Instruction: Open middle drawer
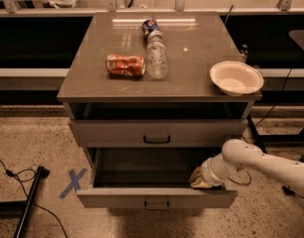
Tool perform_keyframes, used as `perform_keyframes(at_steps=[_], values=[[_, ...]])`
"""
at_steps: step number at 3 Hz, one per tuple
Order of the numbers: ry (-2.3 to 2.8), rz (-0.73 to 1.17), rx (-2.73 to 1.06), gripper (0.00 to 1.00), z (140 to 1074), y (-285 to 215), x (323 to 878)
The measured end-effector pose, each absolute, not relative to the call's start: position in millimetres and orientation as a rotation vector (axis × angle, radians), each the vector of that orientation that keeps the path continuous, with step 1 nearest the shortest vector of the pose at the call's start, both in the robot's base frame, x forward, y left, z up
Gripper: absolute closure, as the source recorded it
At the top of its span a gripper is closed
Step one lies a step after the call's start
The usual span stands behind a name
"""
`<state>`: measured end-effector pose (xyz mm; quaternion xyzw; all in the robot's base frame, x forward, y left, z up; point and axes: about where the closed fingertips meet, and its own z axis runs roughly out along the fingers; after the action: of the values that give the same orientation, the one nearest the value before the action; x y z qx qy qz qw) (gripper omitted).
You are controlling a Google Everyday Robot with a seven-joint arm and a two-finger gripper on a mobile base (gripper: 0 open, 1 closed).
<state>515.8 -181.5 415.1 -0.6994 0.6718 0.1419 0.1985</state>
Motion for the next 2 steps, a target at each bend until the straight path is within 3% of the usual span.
perform_keyframes(at_steps=[2], values=[[1.842,0.499,-2.012,1.0,429,-191,480]])
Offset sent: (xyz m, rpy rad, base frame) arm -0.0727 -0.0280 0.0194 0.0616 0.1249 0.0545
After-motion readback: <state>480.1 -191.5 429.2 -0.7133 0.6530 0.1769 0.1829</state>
